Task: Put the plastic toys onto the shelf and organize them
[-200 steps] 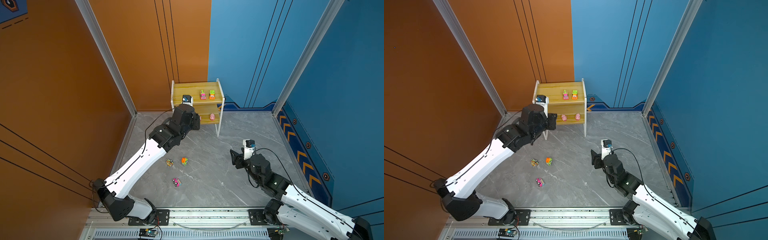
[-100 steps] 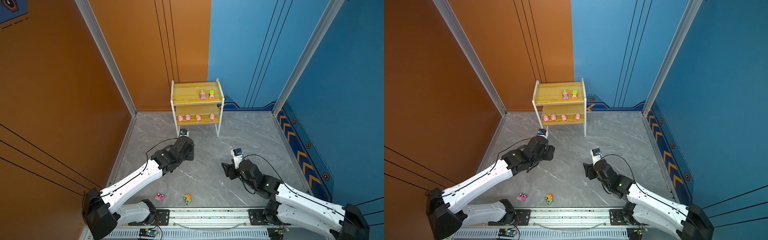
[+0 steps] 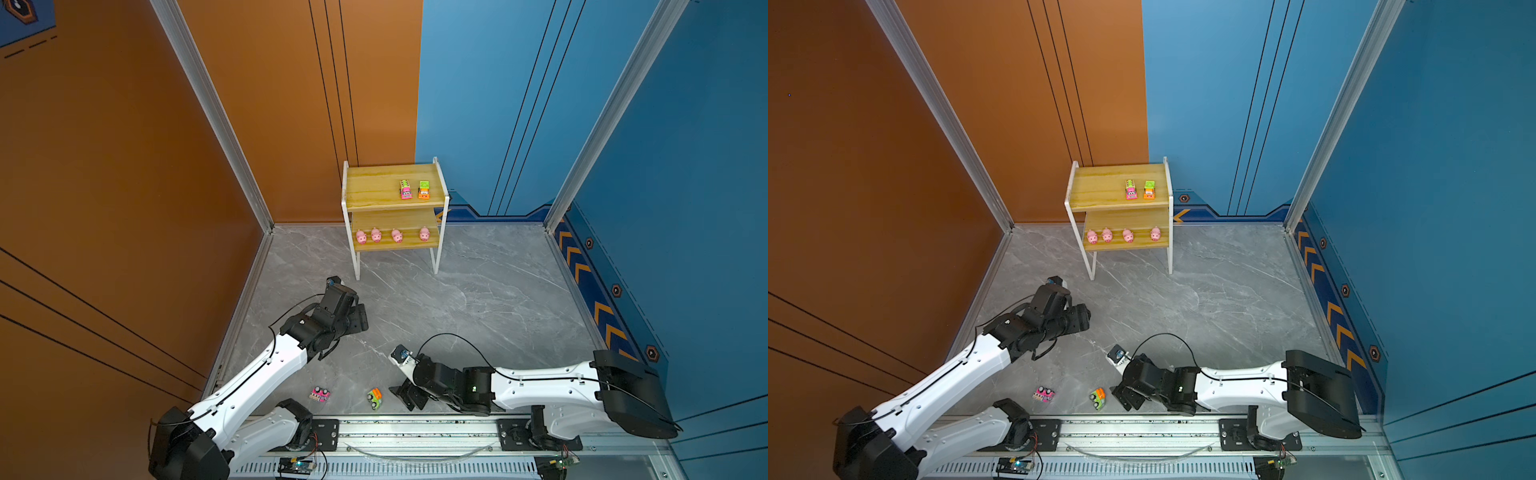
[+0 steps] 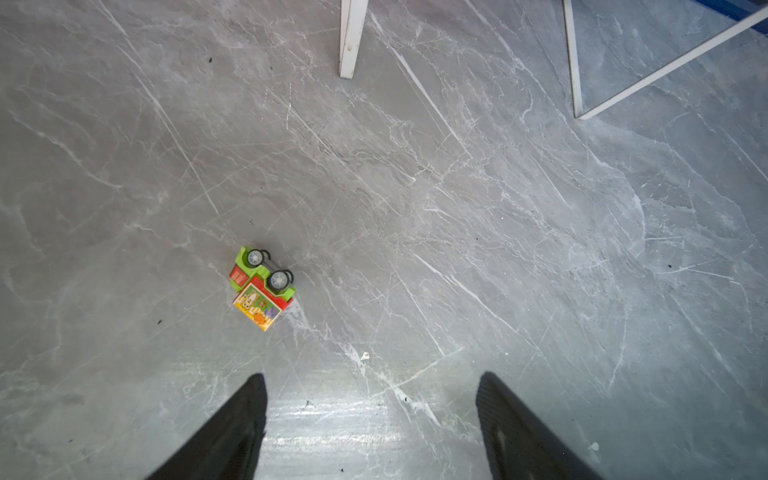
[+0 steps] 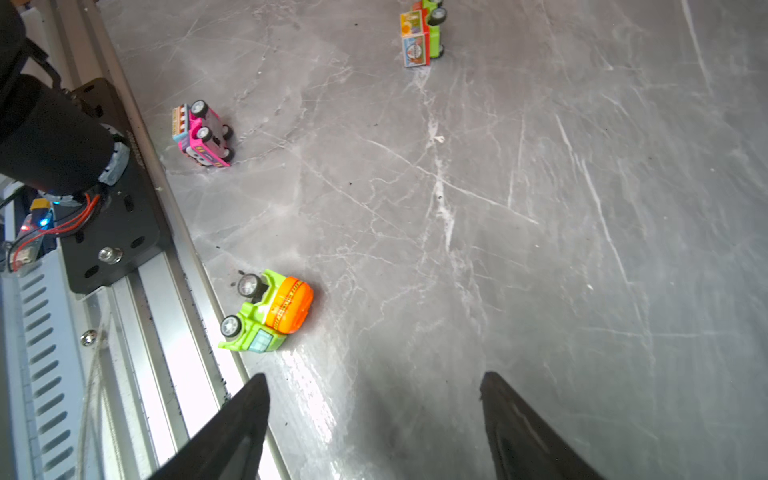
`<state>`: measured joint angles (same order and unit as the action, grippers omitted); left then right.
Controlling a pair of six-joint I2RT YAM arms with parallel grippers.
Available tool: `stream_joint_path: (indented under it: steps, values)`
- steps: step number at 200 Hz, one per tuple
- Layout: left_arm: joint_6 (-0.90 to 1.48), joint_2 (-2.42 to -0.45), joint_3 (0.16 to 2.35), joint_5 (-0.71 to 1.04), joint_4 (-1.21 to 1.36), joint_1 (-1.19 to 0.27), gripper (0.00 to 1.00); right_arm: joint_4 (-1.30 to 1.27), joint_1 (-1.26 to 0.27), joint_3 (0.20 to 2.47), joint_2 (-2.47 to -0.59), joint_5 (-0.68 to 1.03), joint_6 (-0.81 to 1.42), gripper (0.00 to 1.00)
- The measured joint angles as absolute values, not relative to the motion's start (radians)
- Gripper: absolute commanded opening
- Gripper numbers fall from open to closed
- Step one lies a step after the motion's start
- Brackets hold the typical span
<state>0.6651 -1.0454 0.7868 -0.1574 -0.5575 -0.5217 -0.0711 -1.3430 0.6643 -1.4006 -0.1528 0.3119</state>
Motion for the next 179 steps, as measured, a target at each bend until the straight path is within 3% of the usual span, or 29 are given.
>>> stream_joint_path:
  steps: [97,145,179]
  values:
    - [0.674,-0.965,0.707,-0.062,-0.553,-0.409,0.85,-0.038,-1.381,0.905,-1.712,-0.027,0.286,0.8]
    - [0.674,-0.964,0.688,-0.031,-0.516,-0.366,0.85,0.008,-1.381,0.966,-1.803,-0.002,0.295,0.62]
    - [0.673,-0.988,0.677,-0.003,-0.475,-0.34,0.85,0.02,-1.374,0.985,-1.827,0.01,0.301,0.41]
